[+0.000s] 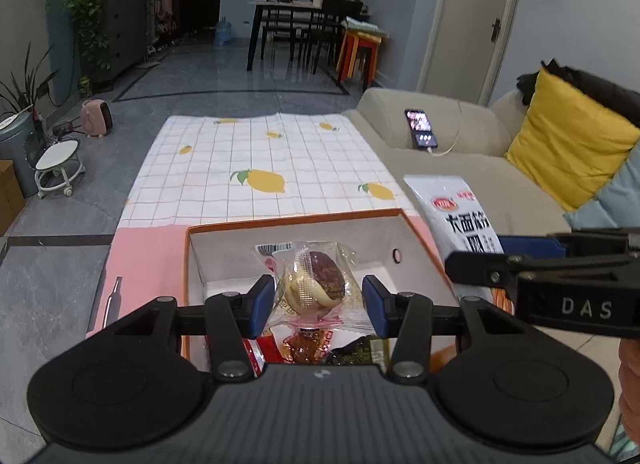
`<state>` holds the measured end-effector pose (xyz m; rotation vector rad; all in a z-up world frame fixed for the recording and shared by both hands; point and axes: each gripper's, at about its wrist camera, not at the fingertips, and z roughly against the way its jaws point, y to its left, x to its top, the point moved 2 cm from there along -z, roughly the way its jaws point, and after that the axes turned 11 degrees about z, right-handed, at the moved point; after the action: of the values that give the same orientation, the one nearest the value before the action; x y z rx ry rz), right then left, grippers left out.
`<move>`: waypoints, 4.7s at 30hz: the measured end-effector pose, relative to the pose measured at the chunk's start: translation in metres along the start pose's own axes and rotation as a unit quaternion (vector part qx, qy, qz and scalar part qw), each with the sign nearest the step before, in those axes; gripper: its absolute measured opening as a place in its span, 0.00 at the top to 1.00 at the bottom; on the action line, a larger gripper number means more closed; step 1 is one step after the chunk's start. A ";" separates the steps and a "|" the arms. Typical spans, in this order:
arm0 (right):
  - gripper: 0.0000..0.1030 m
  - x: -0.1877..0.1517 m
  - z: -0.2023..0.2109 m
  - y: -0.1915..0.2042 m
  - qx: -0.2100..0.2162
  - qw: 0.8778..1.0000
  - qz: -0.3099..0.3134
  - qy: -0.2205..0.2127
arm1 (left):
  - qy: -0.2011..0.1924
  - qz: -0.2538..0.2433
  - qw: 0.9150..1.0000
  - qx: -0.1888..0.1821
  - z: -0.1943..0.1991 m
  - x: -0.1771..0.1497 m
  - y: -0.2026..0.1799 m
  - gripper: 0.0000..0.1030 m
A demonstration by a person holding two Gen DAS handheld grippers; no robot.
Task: Organize snacks
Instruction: 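Carry both snacks into the orange box and open both tools, then withdraw both tools from the box toward the remaining snacks, then grasp the red Mimi chip bag with right tool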
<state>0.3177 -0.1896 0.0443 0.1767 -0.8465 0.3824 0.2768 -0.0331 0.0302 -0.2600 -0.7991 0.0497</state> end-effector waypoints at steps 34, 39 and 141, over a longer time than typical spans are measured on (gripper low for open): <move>0.55 -0.054 -0.207 -0.023 0.004 0.975 0.027 0.222 | 0.183 -0.031 0.980 0.072 -0.171 -0.044 0.033 0.46; 0.53 -0.054 -0.203 -0.022 0.002 0.974 0.026 0.223 | 0.164 -0.037 0.983 0.078 -0.166 -0.042 0.031 0.40; 0.34 -0.203 -0.053 0.002 -0.111 0.992 0.029 0.046 | 0.074 0.158 0.982 0.071 -0.051 -0.172 0.096 0.16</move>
<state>0.2313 -0.2243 -0.1441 -0.0715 -0.7978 0.3461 0.1987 0.0244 -0.1484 -0.2505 -0.5983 0.3811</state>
